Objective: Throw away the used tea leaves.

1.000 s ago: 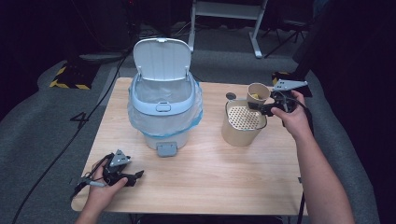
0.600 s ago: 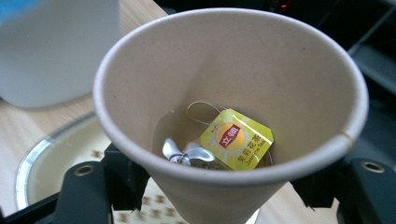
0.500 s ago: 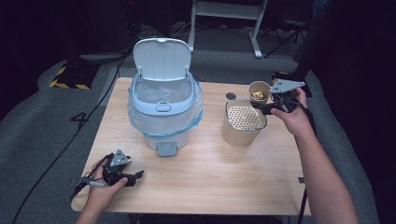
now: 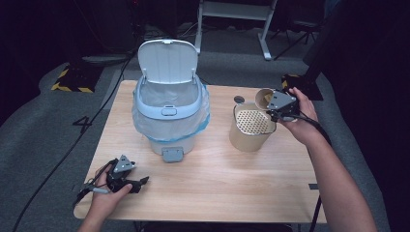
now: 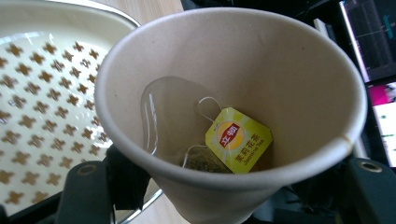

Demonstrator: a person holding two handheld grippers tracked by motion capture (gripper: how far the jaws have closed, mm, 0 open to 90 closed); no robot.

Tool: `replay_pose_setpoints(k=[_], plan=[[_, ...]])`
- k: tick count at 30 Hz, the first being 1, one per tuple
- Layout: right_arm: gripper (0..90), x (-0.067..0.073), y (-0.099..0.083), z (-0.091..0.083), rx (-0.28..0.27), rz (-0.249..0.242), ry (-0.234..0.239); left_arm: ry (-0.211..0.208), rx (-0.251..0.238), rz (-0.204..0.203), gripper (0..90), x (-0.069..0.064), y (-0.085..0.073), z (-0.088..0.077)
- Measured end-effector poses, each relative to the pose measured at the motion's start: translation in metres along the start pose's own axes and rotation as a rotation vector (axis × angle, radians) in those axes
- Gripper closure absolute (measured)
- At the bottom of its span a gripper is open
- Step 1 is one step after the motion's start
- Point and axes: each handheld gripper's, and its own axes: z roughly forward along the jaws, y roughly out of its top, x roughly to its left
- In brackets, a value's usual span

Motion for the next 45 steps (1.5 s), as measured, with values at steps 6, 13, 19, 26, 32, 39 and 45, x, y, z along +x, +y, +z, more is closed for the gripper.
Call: replay_pose_setpoints(k=[6, 13, 19, 26, 32, 39, 45], plan=[[33.0, 0.010, 0.008, 0.002, 0.126, -0.237, -0.133, 0.000, 0.000, 0.000, 19.8, 0.000, 0.000, 0.000], [33.1, 0.027, 0.017, 0.004, 0.258, -0.582, -0.319, 0.000, 0.000, 0.000, 19.8, 0.000, 0.000, 0.000], [33.1, 0.040, 0.021, 0.005, 0.406, -0.955, -0.541, 0.000, 0.000, 0.000, 19.8, 0.000, 0.000, 0.000], [32.8, 0.046, 0.021, 0.004, 0.479, -1.220, -0.673, 0.000, 0.000, 0.000, 19.8, 0.000, 0.000, 0.000], [32.7, 0.049, 0.020, 0.004, 0.494, -1.282, -0.683, 0.000, 0.000, 0.000, 19.8, 0.000, 0.000, 0.000], [32.1, 0.051, 0.022, 0.003, 0.473, -1.288, -0.683, 0.000, 0.000, 0.000, 19.8, 0.000, 0.000, 0.000], [31.5, 0.043, 0.024, 0.000, 0.394, -1.064, -0.631, 0.000, 0.000, 0.000, 19.8, 0.000, 0.000, 0.000]])
